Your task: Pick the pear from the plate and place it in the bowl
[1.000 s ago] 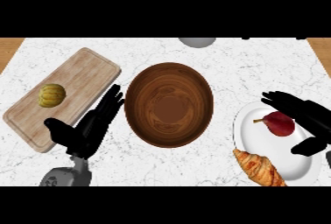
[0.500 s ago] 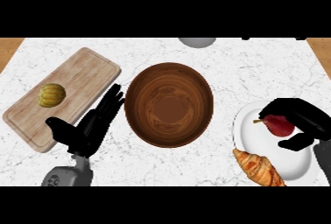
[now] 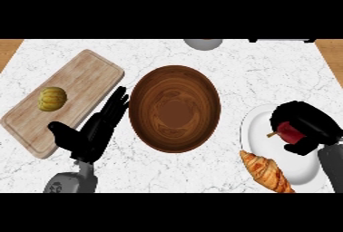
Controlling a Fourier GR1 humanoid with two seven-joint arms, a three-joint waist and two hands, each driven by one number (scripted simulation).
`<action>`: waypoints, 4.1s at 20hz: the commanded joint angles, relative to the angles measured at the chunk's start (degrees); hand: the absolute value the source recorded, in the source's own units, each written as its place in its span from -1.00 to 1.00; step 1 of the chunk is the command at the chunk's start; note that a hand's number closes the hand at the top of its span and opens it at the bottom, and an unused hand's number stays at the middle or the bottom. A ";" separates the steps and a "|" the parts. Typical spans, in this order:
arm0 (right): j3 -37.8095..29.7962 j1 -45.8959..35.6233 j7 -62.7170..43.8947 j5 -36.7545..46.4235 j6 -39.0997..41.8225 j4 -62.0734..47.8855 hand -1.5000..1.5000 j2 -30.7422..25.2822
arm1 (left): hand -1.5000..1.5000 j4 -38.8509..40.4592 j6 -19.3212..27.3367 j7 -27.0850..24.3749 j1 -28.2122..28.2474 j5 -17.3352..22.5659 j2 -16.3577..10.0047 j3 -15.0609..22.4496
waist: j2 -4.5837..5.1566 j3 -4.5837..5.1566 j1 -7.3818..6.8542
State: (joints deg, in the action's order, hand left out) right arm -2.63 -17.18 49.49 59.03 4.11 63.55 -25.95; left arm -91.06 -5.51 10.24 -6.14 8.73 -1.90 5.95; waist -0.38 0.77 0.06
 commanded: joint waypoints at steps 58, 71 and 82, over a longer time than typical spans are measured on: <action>32.50 -41.11 -120.28 5.96 4.35 11.66 1.00 25.92 | 0.00 1.02 -1.23 -0.94 0.55 -0.18 0.52 -0.04 | 0.58 -0.70 -1.83; 24.65 -39.19 -111.28 -3.68 -16.54 -11.38 -1.00 25.96 | 0.00 0.68 -0.73 0.10 -1.18 -0.05 1.36 1.16 | 0.97 -0.76 -2.99; 25.95 -30.20 -100.52 -6.97 -50.20 7.90 -1.00 25.95 | 0.00 2.37 -0.44 1.09 -2.71 -0.09 0.18 -0.62 | 0.29 -0.89 -1.31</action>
State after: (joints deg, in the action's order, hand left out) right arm 19.27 -51.38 -50.92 52.62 -32.43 65.01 -0.11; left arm -89.15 -6.33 10.82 -8.25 8.99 -1.67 5.42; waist 0.02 -0.08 -1.42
